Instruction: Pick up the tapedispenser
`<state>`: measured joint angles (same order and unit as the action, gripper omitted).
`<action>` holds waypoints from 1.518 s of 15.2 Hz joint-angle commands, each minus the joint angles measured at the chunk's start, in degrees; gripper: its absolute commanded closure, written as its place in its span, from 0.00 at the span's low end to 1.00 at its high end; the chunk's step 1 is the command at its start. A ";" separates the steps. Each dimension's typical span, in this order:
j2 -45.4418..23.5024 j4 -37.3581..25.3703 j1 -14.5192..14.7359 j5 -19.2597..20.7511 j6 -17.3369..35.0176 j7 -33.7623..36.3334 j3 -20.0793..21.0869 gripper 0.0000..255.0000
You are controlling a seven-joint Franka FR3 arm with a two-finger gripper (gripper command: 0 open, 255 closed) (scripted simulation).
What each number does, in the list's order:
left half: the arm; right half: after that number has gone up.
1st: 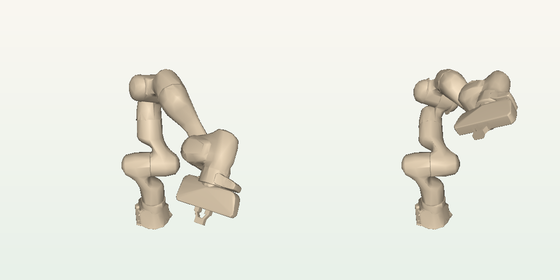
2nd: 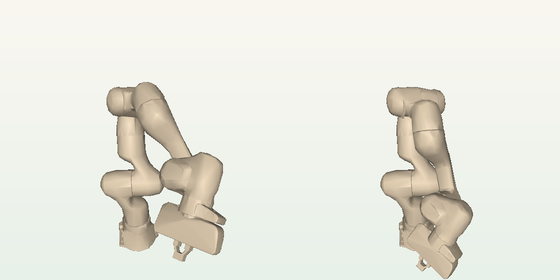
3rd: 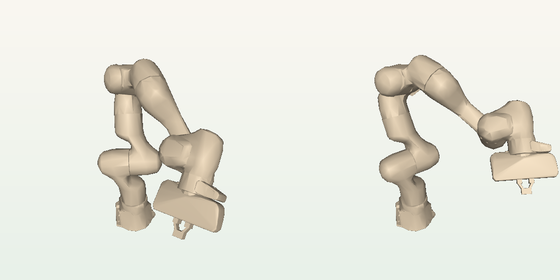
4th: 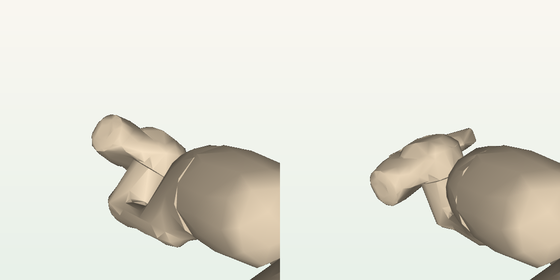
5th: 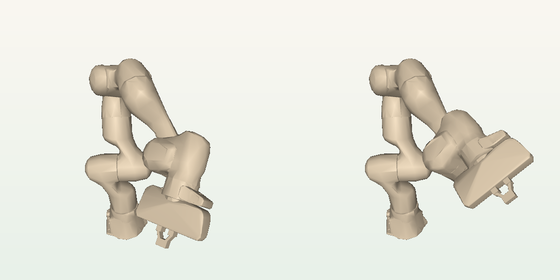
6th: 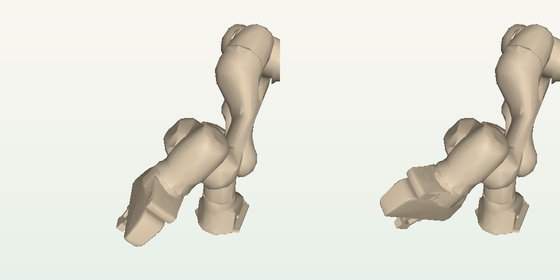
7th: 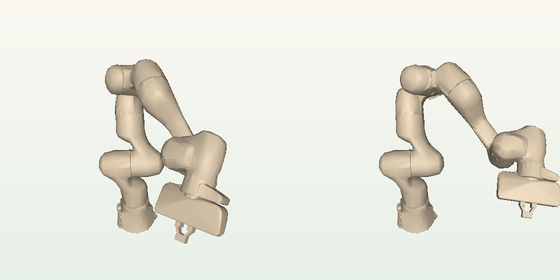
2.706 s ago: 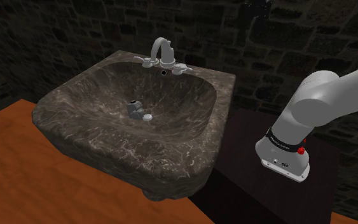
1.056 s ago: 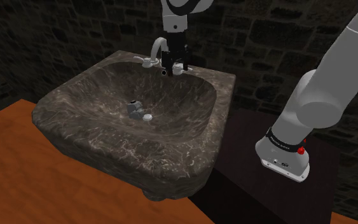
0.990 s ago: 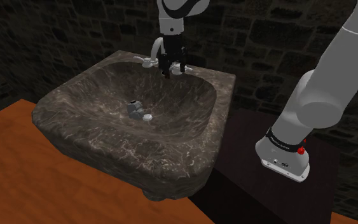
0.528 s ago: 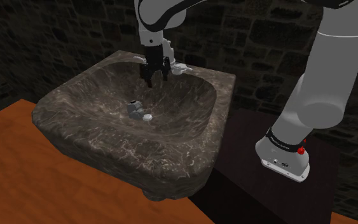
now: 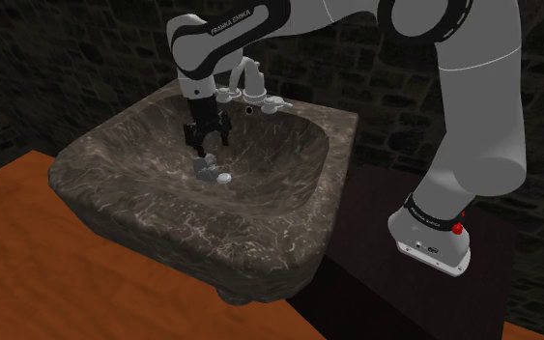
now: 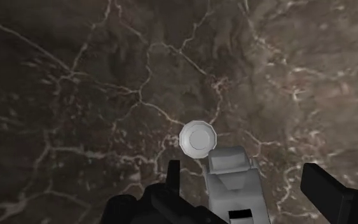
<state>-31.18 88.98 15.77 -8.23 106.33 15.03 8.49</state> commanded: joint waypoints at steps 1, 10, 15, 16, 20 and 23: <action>-3.72 -4.05 0.79 0.10 0.21 0.30 0.31 0.00; -6.47 -2.49 0.97 0.20 4.45 -0.38 0.15 0.00; -6.41 -2.45 0.99 0.19 4.44 -0.35 0.16 1.00; -6.44 -2.47 0.99 0.20 4.45 -0.35 0.16 1.00; -6.47 -2.50 0.97 0.20 4.45 -0.38 0.15 1.00; -5.31 -2.99 0.90 0.16 2.82 -0.12 0.21 1.00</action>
<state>-36.84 86.18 16.69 -8.06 109.69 14.84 8.69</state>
